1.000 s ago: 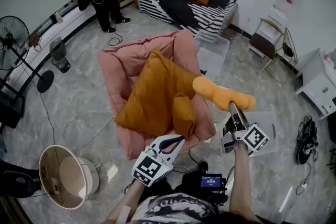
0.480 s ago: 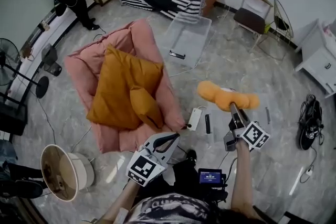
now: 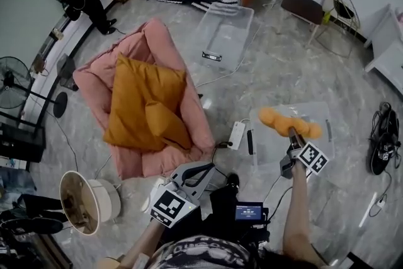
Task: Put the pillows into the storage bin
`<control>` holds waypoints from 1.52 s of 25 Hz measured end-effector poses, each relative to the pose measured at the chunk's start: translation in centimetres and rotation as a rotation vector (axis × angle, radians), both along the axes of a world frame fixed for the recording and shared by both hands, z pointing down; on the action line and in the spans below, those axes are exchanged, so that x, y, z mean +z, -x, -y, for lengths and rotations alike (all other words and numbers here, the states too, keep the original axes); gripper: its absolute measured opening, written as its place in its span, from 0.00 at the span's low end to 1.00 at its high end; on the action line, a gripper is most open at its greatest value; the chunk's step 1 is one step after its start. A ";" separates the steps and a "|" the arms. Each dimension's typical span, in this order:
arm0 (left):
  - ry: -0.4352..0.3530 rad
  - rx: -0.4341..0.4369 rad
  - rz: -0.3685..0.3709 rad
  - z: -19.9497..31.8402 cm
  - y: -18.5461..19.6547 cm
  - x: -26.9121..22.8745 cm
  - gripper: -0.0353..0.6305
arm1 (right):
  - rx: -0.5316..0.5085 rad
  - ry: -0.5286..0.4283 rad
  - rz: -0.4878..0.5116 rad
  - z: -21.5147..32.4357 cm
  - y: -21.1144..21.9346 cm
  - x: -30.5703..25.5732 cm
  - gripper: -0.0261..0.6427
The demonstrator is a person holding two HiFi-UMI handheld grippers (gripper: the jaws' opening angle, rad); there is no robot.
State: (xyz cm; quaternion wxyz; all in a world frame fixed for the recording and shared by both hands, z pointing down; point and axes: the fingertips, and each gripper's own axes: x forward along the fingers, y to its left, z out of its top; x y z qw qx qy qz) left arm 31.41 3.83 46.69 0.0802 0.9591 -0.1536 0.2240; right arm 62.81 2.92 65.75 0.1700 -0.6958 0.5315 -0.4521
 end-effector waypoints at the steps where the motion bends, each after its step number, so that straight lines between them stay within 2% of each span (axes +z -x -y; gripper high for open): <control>1: 0.006 -0.005 0.009 0.1 -0.2 0.3 0.07 | -0.003 0.012 -0.003 0.2 -0.6 0.8 0.12; 5: 0.022 -0.018 0.030 0.7 -1.3 1.3 0.07 | -0.017 0.042 -0.022 1.3 -2.9 3.7 0.15; 6: 0.025 -0.022 0.030 0.9 -1.6 1.4 0.07 | -0.013 0.054 -0.023 1.5 -3.3 4.8 0.20; 9: 0.036 -0.041 0.023 1.4 -2.5 1.9 0.07 | -0.014 0.131 0.012 1.1 -3.8 8.3 0.45; 10: 0.041 -0.048 0.019 1.5 -2.6 2.0 0.07 | -0.021 0.147 0.020 0.9 -3.6 9.0 0.47; 14: 0.045 -0.076 0.020 2.1 -2.1 2.1 0.07 | -0.076 0.151 -0.008 0.4 -2.1 8.8 0.47; 19: 0.023 -0.155 0.033 3.0 0.8 2.1 0.07 | -0.228 0.096 -0.060 2.2 1.8 5.7 0.47; 24: 0.011 -0.263 0.025 3.9 4.8 1.4 0.07 | -0.445 0.023 -0.125 6.3 9.1 1.6 0.47; 31: -0.003 -0.367 0.005 5.8 11.1 0.5 0.07 | -0.740 -0.096 -0.172 11.7 24.4 -3.2 0.47; 35: -0.012 -0.393 -0.010 8.3 15.6 0.5 0.07 | -0.856 -0.120 -0.176 12.8 33.4 -4.2 0.47; 38: -0.003 -0.375 -0.029 10.7 19.4 1.0 0.07 | -0.896 -0.109 -0.171 13.4 39.6 -4.0 0.47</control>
